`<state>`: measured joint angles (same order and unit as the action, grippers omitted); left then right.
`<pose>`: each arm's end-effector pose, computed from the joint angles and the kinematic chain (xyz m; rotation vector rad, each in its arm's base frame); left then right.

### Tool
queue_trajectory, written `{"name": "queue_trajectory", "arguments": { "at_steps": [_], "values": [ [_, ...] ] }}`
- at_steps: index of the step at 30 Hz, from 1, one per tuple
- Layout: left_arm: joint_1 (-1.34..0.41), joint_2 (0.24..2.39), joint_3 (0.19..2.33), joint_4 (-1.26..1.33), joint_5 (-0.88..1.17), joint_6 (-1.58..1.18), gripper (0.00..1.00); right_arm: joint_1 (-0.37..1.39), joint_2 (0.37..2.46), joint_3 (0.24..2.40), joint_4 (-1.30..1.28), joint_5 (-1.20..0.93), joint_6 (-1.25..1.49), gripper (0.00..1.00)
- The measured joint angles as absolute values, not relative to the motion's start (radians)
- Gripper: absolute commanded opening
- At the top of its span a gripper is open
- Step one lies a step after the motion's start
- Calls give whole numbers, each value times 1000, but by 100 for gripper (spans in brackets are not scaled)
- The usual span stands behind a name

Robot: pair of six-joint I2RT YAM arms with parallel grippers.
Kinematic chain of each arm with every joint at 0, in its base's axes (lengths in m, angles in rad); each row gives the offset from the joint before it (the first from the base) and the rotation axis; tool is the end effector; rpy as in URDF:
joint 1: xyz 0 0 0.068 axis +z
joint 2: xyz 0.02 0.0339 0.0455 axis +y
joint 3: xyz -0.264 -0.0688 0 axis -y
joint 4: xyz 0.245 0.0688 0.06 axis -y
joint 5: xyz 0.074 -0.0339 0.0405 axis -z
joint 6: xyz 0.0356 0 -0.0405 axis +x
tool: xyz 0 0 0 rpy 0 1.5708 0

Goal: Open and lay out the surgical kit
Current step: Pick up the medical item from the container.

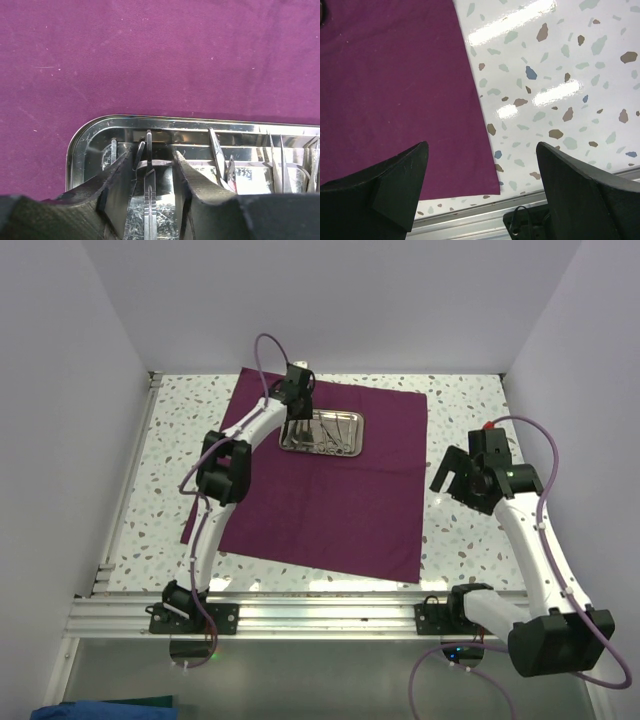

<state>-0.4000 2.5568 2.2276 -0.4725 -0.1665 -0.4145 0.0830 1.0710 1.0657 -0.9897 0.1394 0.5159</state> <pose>0.5248 -0.2155 0.1584 -0.0970 2.3651 -0.1980 0.1980 0.0115 0.3123 0.5994 2.4805 0.0527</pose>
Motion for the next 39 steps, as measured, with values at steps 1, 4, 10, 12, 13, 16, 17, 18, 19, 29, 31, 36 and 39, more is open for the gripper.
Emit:
{"name": "queue_trajectory", "arguments": {
  "at_steps": [1, 4, 10, 12, 13, 16, 17, 18, 19, 29, 31, 36, 39],
  "values": [
    [-400, 2557, 2228, -472, -169, -408, 39, 83, 1073, 1060, -986, 139, 516, 93],
    [-400, 2560, 2229, -473, -179, -399, 34, 83, 1079, 1043, -982, 139, 515, 93],
    [-400, 2568, 2237, -478, -215, -379, 10, 83, 1093, 1031, -976, 138, 514, 93],
    [-400, 2568, 2238, -480, -223, -374, 6, 83, 1093, 1029, -973, 138, 512, 93],
    [-400, 2569, 2239, -480, -225, -374, 4, 83, 1093, 1029, -973, 138, 511, 93],
    [-400, 2570, 2241, -480, -233, -373, 0, 83, 1095, 1029, -972, 138, 510, 93],
    [-400, 2570, 2241, -480, -234, -373, 0, 83, 1097, 1029, -971, 138, 509, 93],
    [-400, 2570, 2241, -480, -236, -373, 0, 83, 1100, 1029, -971, 138, 507, 93],
    [-401, 2570, 2241, -480, -237, -373, 0, 83, 1101, 1029, -970, 138, 506, 93],
    [-400, 2570, 2254, -500, -239, -365, 0, 83, 1106, 1026, -950, 131, 503, 92],
    [-400, 2569, 2257, -505, -239, -361, 0, 83, 1106, 1026, -946, 127, 503, 92],
    [-400, 2551, 2269, -520, -239, -355, 0, 83, 1106, 1025, -936, 112, 503, 92],
    [-400, 2516, 2270, -526, -238, -355, 0, 83, 1106, 1025, -930, 109, 503, 92]
  ]
}}
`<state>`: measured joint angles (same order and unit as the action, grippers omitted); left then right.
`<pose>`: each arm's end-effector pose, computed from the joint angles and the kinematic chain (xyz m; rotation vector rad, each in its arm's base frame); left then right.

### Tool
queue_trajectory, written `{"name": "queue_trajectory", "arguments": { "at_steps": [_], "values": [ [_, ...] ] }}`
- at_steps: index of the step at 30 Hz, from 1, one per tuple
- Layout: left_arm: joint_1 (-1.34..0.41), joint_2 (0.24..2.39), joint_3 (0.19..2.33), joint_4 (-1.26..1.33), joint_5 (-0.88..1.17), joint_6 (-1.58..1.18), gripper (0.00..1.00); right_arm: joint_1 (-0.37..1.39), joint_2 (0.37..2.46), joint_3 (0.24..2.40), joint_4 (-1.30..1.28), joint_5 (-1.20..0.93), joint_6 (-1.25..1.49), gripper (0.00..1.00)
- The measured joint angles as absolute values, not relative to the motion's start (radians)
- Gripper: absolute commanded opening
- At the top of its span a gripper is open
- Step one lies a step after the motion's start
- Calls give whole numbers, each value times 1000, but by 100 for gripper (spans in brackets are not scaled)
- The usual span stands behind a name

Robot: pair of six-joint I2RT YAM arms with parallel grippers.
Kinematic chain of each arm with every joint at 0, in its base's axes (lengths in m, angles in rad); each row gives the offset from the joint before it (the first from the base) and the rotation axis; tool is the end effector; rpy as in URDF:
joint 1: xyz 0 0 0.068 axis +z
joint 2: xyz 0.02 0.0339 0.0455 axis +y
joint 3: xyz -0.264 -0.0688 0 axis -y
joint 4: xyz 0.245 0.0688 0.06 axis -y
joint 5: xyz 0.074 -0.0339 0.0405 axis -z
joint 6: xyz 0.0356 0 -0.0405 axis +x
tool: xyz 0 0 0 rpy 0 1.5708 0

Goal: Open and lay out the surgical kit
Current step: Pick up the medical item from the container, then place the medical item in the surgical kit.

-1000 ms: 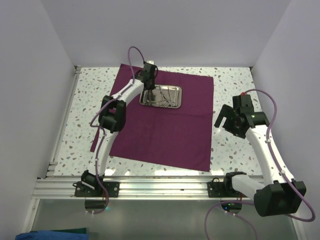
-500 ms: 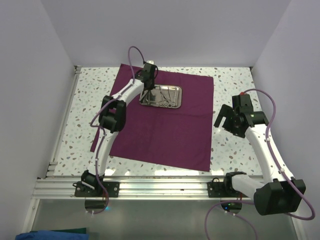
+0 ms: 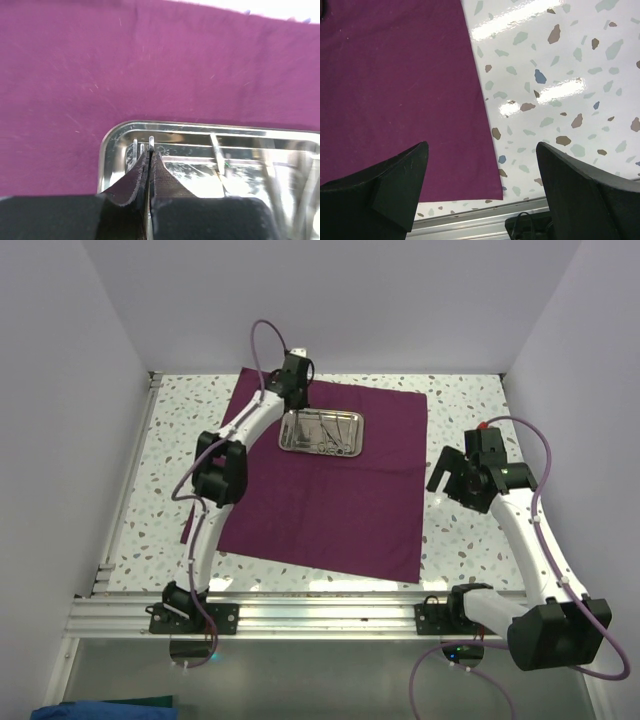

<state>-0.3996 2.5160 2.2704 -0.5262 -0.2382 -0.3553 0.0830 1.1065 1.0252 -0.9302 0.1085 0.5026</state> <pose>0.5229 -0.2117 0.1910 -0.0657 2.3168 -0.1027 0.2085 0.0135 0.2967 0.5755 2.5099 0.0795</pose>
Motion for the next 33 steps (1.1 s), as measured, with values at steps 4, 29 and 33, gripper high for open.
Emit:
{"name": "queue_trajectory", "arguments": {
  "at_steps": [4, 29, 33],
  "values": [
    [-400, 2440, 2270, -530, -238, -355, 0, 83, 1106, 1025, -927, 101, 500, 92],
    [-446, 1694, 1091, -382, -133, -401, 7, 92, 1113, 999, -901, 53, 495, 92],
    [-452, 1693, 1090, -380, -139, -402, 64, 92, 1111, 992, -898, 54, 492, 93]
  ]
}}
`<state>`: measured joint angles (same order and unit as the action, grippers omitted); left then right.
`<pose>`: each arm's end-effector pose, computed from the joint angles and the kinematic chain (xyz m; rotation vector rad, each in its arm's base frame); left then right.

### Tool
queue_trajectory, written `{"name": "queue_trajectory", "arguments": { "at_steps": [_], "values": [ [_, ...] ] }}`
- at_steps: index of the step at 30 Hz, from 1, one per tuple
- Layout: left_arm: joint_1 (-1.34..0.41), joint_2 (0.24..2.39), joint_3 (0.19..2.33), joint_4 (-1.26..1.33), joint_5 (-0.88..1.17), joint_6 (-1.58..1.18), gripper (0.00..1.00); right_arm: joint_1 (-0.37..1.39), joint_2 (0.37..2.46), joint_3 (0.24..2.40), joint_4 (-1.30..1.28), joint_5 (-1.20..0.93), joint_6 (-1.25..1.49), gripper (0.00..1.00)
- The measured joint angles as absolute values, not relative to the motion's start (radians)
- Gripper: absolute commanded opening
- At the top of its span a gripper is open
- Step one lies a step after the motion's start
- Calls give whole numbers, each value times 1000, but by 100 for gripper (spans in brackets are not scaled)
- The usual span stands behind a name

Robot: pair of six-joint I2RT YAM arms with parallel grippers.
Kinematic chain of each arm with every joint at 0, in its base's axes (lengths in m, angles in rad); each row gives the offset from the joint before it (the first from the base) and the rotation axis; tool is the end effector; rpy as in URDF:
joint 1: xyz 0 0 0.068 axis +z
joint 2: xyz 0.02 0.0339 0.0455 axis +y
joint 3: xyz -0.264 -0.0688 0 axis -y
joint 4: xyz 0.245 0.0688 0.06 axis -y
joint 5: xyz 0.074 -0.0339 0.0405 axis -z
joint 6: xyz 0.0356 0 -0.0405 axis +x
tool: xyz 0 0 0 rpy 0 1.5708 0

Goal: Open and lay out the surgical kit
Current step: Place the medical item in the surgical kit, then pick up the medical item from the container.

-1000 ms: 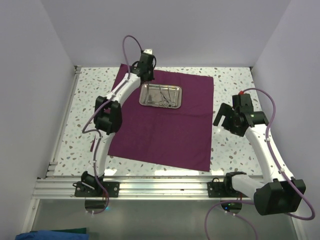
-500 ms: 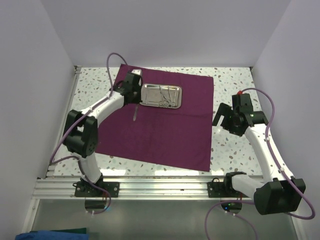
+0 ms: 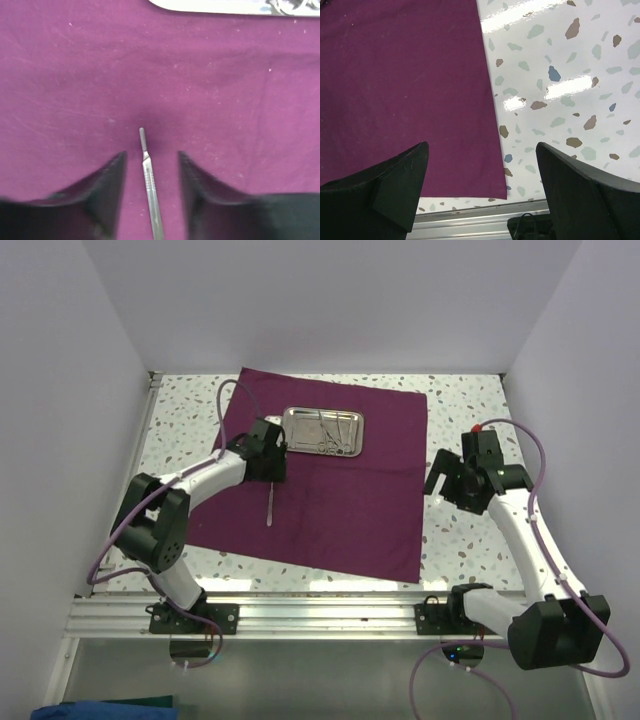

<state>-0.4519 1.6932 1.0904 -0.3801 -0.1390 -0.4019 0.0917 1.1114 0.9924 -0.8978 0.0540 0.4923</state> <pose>0.3158 -0.1478 0.1951 0.0100 2.5470 -0.1578 0.2103 0.0174 0.2875 0.5353 2.5364 0.1451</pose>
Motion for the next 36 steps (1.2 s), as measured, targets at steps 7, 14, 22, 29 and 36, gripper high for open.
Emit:
{"name": "queue_trajectory", "arguments": {
  "at_steps": [7, 14, 22, 29, 36],
  "values": [
    [-452, 1738, 1248, -408, -179, -372, 72, 92, 1072, 972, -902, 62, 494, 93],
    [-439, 1987, 1649, -414, -181, -327, 66, 92, 1019, 972, -919, 82, 505, 93],
    [-396, 2348, 2067, -450, -134, -324, 60, 92, 991, 981, -979, 122, 516, 93],
    [-353, 2460, 2138, -473, -114, -352, 56, 92, 991, 1010, -1020, 158, 516, 93],
    [-349, 2506, 2167, -473, -97, -356, 52, 92, 1050, 1031, -1028, 167, 515, 93]
  ]
}}
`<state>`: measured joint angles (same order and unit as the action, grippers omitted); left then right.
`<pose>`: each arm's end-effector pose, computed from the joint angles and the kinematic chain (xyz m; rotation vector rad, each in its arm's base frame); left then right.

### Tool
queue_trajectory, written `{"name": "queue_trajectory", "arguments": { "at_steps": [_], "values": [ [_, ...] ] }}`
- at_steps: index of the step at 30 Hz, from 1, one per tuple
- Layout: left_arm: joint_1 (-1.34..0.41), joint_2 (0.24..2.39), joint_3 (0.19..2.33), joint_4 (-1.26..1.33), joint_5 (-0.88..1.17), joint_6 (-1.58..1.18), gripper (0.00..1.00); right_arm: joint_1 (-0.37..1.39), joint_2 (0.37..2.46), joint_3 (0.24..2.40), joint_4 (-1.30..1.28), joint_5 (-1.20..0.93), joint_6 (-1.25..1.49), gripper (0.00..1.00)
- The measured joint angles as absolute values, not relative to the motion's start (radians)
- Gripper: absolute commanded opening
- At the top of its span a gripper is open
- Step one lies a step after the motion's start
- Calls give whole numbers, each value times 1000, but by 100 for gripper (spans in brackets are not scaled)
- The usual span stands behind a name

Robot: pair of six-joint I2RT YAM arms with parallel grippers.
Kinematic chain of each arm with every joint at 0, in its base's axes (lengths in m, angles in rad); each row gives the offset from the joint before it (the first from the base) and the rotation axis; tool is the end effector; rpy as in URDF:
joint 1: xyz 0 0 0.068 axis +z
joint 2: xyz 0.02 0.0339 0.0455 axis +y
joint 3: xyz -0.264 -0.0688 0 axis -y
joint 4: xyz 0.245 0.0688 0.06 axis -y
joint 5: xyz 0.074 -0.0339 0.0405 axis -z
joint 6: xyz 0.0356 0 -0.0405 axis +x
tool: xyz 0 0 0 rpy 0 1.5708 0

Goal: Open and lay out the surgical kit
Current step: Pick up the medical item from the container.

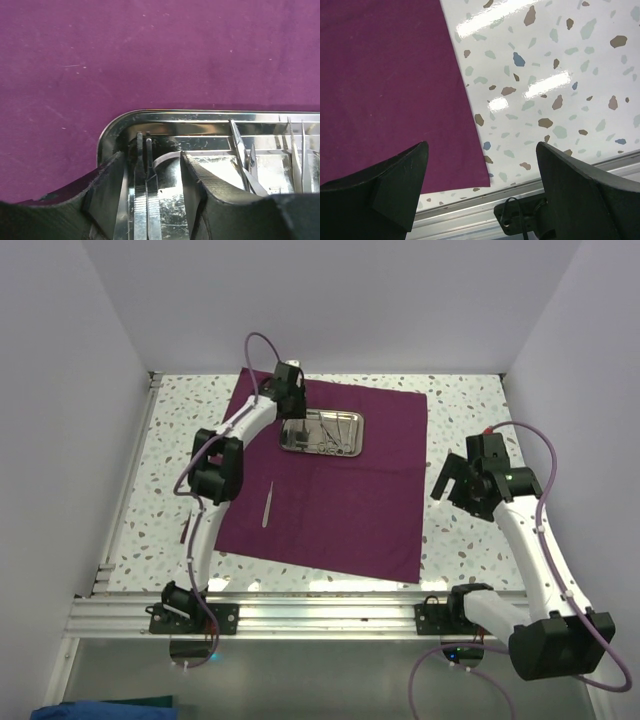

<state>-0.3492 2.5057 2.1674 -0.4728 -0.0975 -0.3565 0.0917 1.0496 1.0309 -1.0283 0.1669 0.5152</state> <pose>0.5263 -0.1879 0.1662 -0.0552 2.3875 -0.2201 0.1889 0.0114 0.3034 0.6019 2.5234 0.0007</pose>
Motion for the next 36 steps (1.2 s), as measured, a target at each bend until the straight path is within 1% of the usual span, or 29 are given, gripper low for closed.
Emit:
{"name": "queue_trajectory", "arguments": {
  "at_steps": [6, 7, 10, 12, 15, 19, 20, 36],
  "values": [
    [-355, 2517, 2169, -471, -90, -356, 45, 92, 1076, 1032, -1028, 167, 515, 93],
    [-355, 2520, 2172, -466, -91, -356, 41, 92, 1078, 1032, -1028, 167, 515, 93],
    [-356, 2534, 2189, -464, -106, -356, 32, 92, 1079, 1032, -1028, 167, 513, 93],
    [-356, 2549, 2209, -464, -122, -356, 30, 92, 1079, 1032, -1029, 167, 512, 93],
    [-356, 2571, 2243, -466, -150, -356, 23, 92, 1079, 1032, -1029, 167, 511, 93],
    [-356, 2582, 2259, -473, -174, -356, 2, 92, 1079, 1032, -1029, 168, 508, 93],
    [-356, 2583, 2260, -474, -178, -356, 0, 92, 1079, 1031, -1029, 169, 507, 93],
    [-356, 2574, 2260, -491, -179, -354, 0, 92, 1079, 1006, -1013, 166, 503, 93]
  ]
}}
